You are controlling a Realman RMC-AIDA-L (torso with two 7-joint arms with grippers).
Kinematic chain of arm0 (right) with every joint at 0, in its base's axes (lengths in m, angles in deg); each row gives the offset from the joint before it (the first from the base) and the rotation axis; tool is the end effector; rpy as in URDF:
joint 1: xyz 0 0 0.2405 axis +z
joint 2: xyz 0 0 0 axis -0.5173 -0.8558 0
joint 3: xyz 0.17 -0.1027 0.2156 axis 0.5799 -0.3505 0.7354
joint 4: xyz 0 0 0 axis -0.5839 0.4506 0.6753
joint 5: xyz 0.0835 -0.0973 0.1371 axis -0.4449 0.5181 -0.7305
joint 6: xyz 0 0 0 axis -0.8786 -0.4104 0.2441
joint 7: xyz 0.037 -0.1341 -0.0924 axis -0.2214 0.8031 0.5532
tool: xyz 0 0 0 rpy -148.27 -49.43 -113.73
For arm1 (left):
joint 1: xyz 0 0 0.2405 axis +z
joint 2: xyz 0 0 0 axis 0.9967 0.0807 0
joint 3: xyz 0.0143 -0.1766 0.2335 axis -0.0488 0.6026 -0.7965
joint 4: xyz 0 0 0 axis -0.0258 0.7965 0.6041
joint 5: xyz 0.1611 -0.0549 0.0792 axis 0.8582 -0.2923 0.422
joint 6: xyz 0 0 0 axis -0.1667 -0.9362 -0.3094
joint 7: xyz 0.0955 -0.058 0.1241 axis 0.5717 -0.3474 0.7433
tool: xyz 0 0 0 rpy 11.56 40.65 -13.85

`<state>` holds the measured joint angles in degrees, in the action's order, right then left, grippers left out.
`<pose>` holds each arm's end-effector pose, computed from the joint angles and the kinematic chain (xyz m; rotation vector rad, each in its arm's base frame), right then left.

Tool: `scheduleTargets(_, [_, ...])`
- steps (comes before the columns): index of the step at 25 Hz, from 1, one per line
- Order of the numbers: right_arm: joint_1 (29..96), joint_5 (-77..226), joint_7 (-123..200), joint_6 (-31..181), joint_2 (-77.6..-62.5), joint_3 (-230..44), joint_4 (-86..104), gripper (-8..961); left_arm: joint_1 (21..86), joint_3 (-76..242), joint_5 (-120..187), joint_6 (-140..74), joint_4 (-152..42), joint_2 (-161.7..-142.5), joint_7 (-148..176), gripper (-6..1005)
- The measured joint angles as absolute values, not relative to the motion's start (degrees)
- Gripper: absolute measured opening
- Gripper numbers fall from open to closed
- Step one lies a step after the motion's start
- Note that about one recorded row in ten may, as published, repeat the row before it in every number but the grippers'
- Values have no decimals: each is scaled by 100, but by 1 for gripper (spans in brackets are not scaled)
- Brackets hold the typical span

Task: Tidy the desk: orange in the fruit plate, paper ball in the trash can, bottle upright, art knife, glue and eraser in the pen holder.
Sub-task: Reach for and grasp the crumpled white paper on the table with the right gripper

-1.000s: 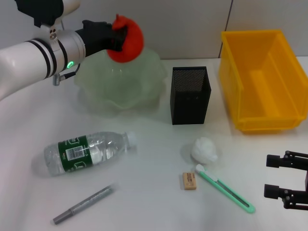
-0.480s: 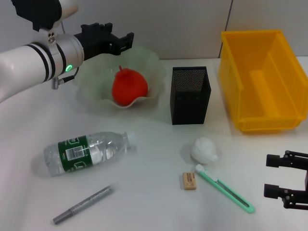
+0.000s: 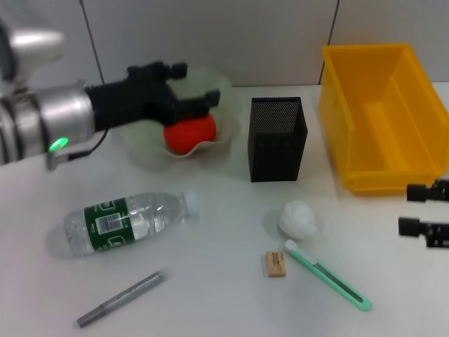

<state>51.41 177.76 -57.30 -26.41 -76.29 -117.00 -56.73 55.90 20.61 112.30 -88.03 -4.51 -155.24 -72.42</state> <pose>0.2792 0.2834 0.0509 -2.6937 0.7150 0.5917 -0.2058 0.4011 -0.0247 -2.4946 -0.4386 -0.6980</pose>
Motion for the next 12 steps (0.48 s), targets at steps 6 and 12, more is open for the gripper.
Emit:
scheduleTargets(6, [5502, 18554, -7466, -2715, -7580, -12394, -7170, 742, 6233, 3048, 11211, -10919, -361, -15496, -7004, 837])
scheduleTargets(12, [6289, 19794, -9141, -2871, -7485, -13501, -7856, 743, 6668, 3404, 11235, -12555, -408, -15306, -6628, 837])
